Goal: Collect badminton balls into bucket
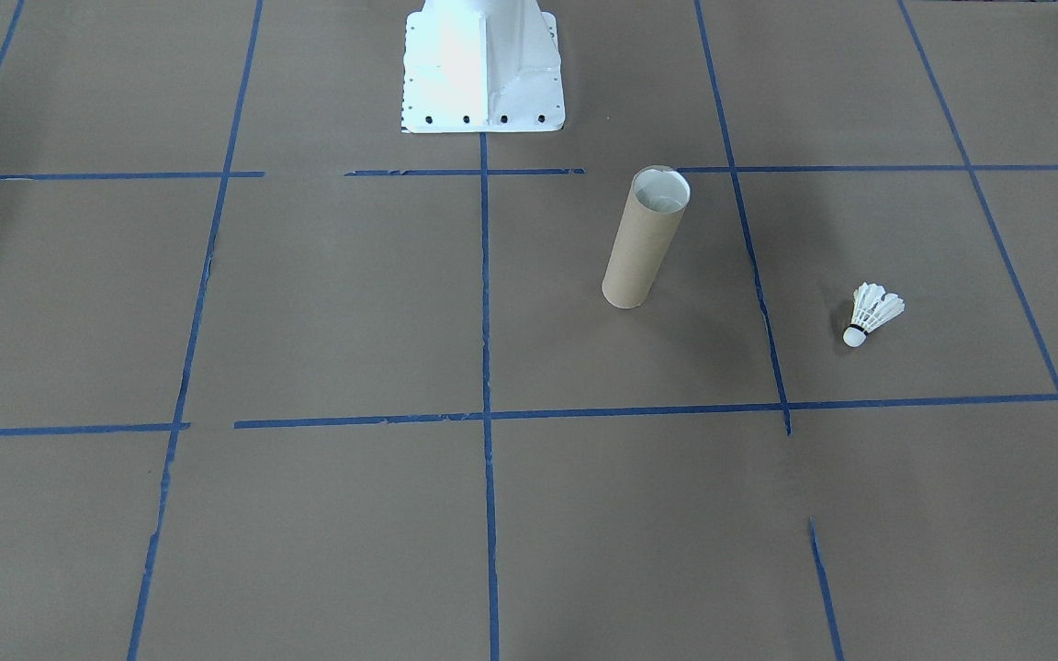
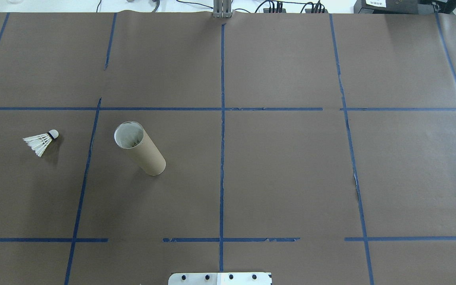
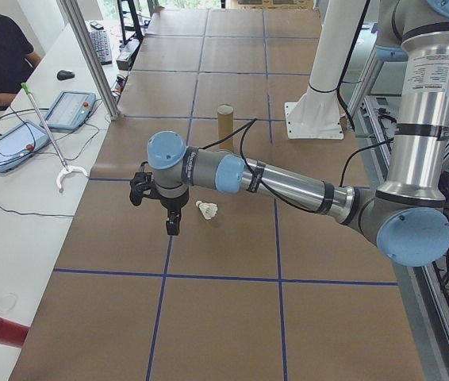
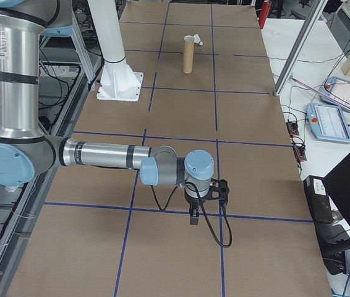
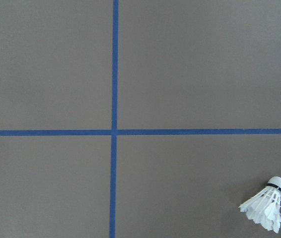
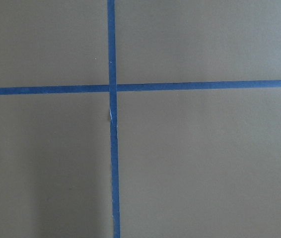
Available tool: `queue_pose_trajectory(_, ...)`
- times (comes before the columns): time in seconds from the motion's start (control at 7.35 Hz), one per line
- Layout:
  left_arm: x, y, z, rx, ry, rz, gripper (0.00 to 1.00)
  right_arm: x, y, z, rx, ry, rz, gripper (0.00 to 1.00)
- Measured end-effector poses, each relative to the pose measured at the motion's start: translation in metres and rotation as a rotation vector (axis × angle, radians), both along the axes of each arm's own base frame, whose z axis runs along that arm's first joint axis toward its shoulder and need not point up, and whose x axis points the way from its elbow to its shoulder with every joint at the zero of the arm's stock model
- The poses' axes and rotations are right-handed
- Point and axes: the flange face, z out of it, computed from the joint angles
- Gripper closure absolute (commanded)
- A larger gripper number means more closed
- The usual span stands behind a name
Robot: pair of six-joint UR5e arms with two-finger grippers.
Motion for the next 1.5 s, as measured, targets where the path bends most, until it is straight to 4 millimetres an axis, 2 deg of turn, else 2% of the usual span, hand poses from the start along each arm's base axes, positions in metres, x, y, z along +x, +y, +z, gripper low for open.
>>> queue_pose_trajectory(0.54, 0.073, 0.001, -0.042, 0.0, 0.065, -0.026, 0.0, 0.0, 0.0, 0.0, 0.0, 0.0, 0.0, 0.0)
queue_pose_trajectory(0.68, 0.089, 0.005, -0.051, -0.005, 0.084, -0.054, 0.0, 0.0, 0.0, 0.0, 0.0, 0.0, 0.0, 0.0)
queue_pose_trajectory(0.82, 0.097, 0.009, -0.053, -0.022, 0.106, -0.093, 0.0, 0.0, 0.0, 0.0, 0.0, 0.0, 0.0, 0.0)
queue_pose_trajectory(0.95, 0.098, 0.02, -0.046, -0.032, 0.127, -0.126, 0.0, 0.0, 0.0, 0.0, 0.0, 0.0, 0.0, 0.0)
queue_pose_trajectory(1.09, 0.093, 0.041, -0.025, -0.022, 0.154, -0.166, 0.0, 0.0, 0.0, 0.0, 0.0, 0.0, 0.0, 0.0)
queue_pose_trajectory(1.22, 0.086, 0.066, 0.005, -0.013, 0.195, -0.224, 0.0, 0.0, 0.0, 0.0, 0.0, 0.0, 0.0, 0.0)
queue_pose_trajectory(1.36, 0.082, 0.083, 0.028, -0.031, 0.248, -0.284, 0.0, 0.0, 0.0, 0.0, 0.0, 0.0, 0.0, 0.0)
queue_pose_trajectory(1.5, 0.081, 0.091, 0.045, -0.069, 0.282, -0.326, 0.0, 0.0, 0.0, 0.0, 0.0, 0.0, 0.0, 0.0)
